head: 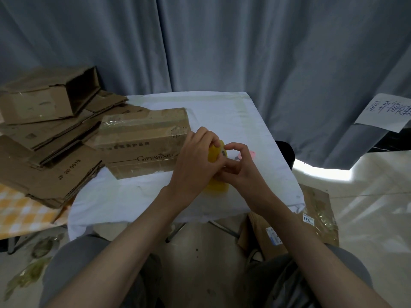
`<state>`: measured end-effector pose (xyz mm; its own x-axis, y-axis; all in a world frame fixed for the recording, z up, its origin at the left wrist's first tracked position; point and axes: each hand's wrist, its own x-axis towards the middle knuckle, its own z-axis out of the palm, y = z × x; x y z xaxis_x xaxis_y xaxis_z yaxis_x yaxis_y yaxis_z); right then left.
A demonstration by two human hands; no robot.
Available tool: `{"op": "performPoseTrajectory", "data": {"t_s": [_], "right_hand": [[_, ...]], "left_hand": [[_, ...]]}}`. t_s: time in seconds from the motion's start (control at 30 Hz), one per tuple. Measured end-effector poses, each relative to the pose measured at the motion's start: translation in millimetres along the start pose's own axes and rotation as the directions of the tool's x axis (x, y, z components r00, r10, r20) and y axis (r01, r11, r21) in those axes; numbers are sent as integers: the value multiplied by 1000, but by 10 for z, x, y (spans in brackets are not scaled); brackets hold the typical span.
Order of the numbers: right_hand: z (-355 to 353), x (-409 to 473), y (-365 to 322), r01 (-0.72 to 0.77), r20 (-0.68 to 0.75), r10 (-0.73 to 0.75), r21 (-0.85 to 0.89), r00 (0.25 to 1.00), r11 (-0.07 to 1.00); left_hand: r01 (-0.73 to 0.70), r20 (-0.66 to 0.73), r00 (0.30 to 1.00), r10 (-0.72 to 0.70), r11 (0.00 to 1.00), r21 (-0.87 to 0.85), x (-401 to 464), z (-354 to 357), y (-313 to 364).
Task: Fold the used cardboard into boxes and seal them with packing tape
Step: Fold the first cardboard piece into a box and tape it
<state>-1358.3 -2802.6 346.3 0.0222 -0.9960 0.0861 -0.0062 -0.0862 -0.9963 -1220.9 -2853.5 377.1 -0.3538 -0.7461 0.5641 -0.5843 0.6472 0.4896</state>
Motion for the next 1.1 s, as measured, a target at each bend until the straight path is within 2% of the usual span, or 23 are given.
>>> {"op": "performPoseTrajectory", "data": {"t_s": [0.3,0.83,1.1], "right_hand": [[13,5,12,-3,12,4,-3,1000,1000],[38,12,-27,-10,33,12,-52,999,999],[25,22,-12,-6,44,7,-5,999,1000]], "left_hand": [[6,11,1000,-5,1000,-15,-51,-83,-26],[24,-56,998,-26,999,-24,-80,-34,-39],[32,-70,997,-33,999,-26,-83,27,-73]]}}
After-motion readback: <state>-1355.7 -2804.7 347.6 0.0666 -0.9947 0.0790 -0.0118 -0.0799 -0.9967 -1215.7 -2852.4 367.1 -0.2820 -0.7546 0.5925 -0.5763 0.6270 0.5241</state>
